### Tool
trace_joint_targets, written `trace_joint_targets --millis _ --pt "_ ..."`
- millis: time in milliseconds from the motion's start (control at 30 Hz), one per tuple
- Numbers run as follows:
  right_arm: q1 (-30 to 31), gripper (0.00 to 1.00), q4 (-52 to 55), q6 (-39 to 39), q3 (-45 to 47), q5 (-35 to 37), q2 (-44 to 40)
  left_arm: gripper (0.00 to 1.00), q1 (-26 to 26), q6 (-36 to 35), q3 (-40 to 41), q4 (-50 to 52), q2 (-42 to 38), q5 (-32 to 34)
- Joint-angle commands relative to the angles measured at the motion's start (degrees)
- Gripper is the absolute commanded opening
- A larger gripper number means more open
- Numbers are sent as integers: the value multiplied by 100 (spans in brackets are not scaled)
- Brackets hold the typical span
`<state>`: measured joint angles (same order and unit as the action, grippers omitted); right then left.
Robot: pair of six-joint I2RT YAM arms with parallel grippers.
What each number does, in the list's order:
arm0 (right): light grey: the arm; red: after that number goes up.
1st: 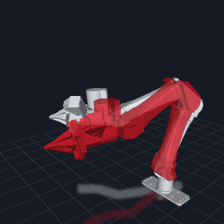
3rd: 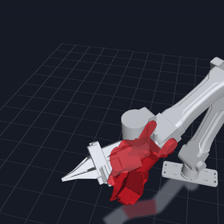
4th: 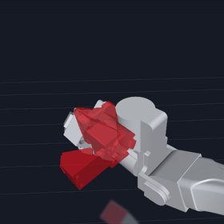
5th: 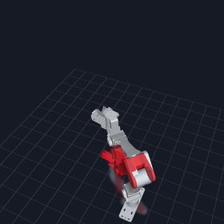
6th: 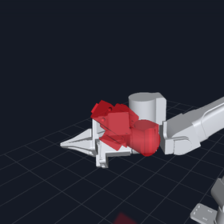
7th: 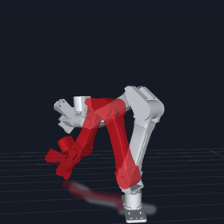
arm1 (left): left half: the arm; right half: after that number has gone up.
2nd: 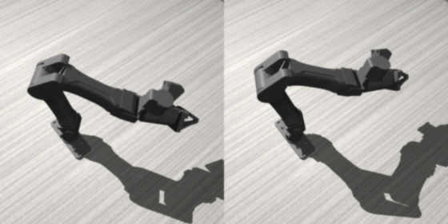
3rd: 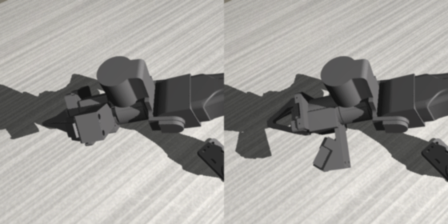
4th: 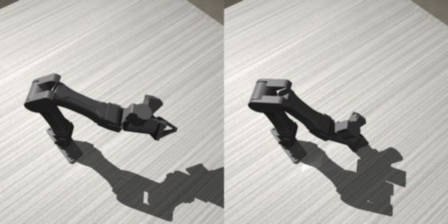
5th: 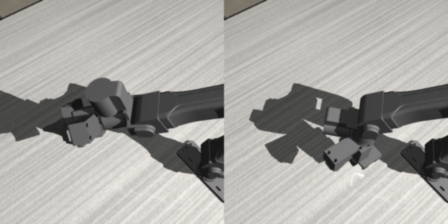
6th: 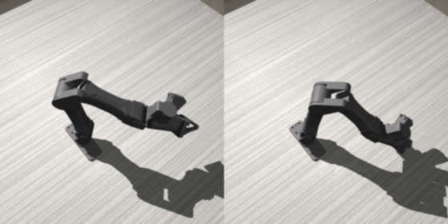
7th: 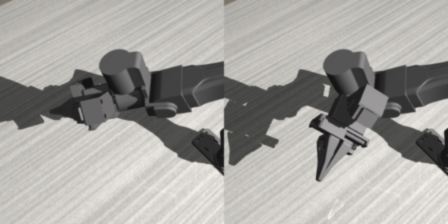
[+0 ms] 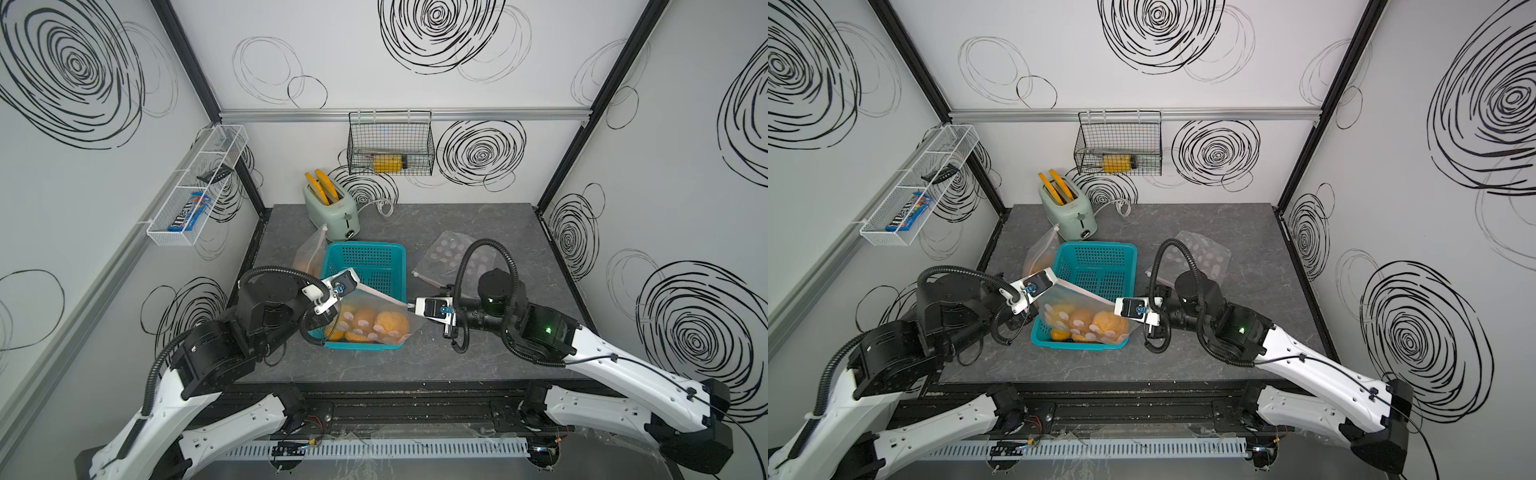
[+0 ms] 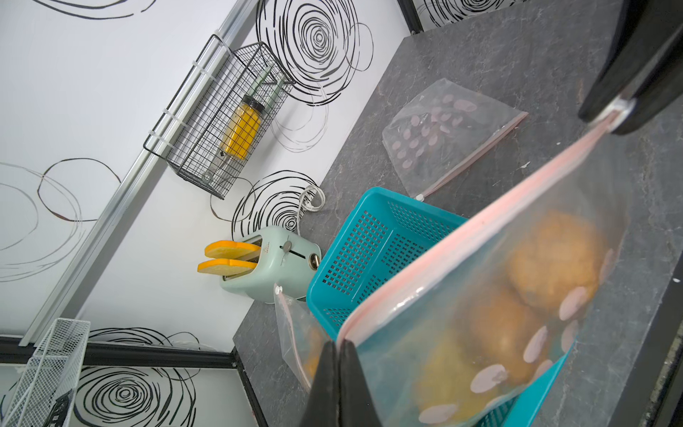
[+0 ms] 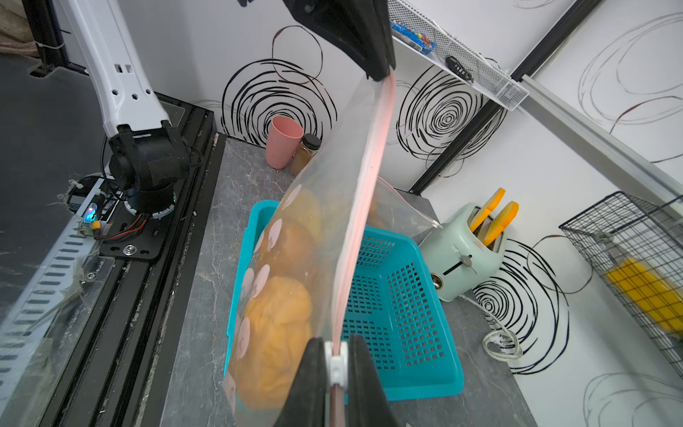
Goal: Put the potatoes into a zipper bag and zip it
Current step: Zip the zipper on the basket.
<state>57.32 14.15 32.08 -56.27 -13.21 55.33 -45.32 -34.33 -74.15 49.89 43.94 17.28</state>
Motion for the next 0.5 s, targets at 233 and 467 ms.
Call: trace_joint_targets --millis 233,467 --pt "-190 11 861 -213 151 249 -403 0 171 -105 146 -513 -253 728" --pt "-267 11 1044 -227 137 288 -451 0 208 -66 206 -541 -272 693"
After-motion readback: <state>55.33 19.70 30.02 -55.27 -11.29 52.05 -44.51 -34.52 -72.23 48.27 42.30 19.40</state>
